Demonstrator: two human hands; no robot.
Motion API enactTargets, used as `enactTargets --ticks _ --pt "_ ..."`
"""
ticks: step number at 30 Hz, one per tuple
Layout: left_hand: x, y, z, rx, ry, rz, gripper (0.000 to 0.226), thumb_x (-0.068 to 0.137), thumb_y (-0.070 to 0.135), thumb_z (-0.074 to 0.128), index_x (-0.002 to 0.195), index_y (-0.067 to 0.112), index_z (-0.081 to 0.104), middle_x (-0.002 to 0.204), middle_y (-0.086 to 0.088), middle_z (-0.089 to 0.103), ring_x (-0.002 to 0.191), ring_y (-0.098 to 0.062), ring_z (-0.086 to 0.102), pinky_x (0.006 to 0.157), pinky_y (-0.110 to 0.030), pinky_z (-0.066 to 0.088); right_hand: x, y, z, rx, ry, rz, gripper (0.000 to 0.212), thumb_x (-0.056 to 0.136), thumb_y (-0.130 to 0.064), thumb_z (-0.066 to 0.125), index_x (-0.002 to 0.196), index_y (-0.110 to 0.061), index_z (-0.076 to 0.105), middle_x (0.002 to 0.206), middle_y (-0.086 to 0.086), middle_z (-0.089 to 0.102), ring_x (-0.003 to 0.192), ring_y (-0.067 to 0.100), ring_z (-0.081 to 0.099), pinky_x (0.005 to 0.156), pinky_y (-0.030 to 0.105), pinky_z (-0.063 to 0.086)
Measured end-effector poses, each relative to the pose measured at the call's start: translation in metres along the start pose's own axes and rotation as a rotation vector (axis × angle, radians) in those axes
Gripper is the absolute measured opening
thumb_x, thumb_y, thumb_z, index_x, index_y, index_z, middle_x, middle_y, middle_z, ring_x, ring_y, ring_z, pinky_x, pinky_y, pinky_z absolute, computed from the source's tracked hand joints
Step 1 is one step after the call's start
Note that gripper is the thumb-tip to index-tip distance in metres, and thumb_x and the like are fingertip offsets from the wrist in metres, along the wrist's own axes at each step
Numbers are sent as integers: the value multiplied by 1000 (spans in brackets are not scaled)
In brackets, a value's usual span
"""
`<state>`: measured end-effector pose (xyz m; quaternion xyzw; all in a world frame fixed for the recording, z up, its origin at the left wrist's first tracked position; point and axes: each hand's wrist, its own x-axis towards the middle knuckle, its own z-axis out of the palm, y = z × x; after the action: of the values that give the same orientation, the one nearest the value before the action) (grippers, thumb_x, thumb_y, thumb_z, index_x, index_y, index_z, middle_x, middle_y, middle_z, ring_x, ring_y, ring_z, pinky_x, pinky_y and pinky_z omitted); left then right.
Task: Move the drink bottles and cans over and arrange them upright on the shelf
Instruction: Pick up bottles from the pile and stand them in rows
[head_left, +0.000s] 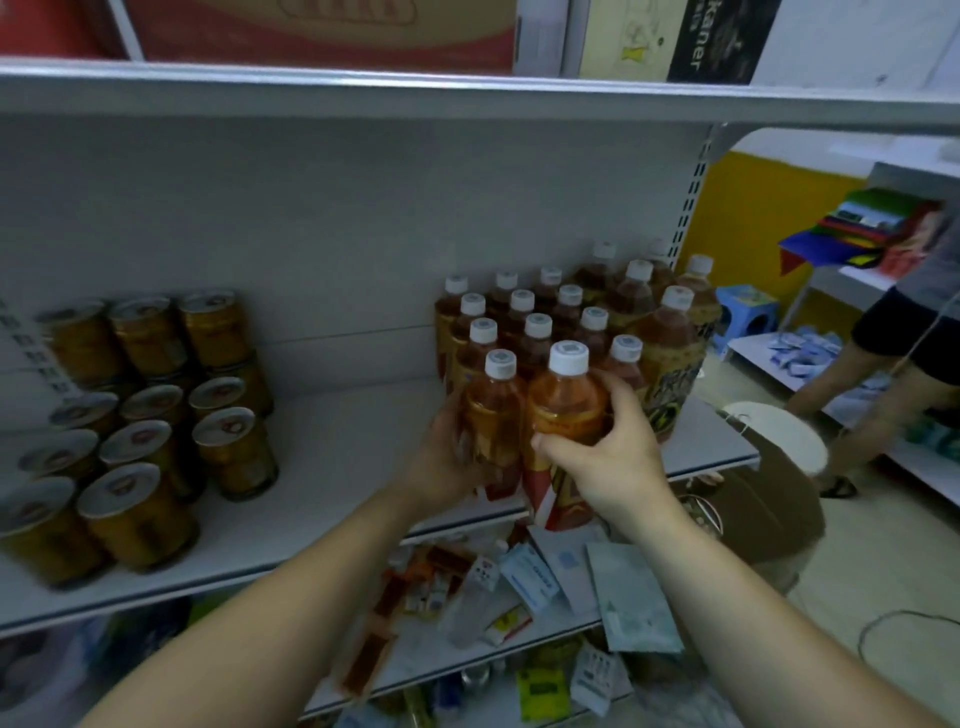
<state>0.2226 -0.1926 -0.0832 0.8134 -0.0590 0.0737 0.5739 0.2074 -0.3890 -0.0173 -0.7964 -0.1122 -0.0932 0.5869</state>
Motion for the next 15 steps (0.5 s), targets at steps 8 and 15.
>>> enactTargets --ticks 8,15 --pt "-40 -25 -82 187 158 -307 41 95 18 50 135 17 45 138 -8 47 121 -22 48 102 -35 38 -21 -23 78 48 -251 8 65 57 -36 83 99 -65 43 103 -26 56 93 -18 53 66 -1 39" --pt "-83 -41 -117 208 30 -361 76 81 12 66 145 18 26 142 0 38 131 -17 37 93 -26 38 -2 -16 163 -41 -322 52 68 66 -37 83 119 -47 42 109 -20 55 104 6 54 85 22 41"
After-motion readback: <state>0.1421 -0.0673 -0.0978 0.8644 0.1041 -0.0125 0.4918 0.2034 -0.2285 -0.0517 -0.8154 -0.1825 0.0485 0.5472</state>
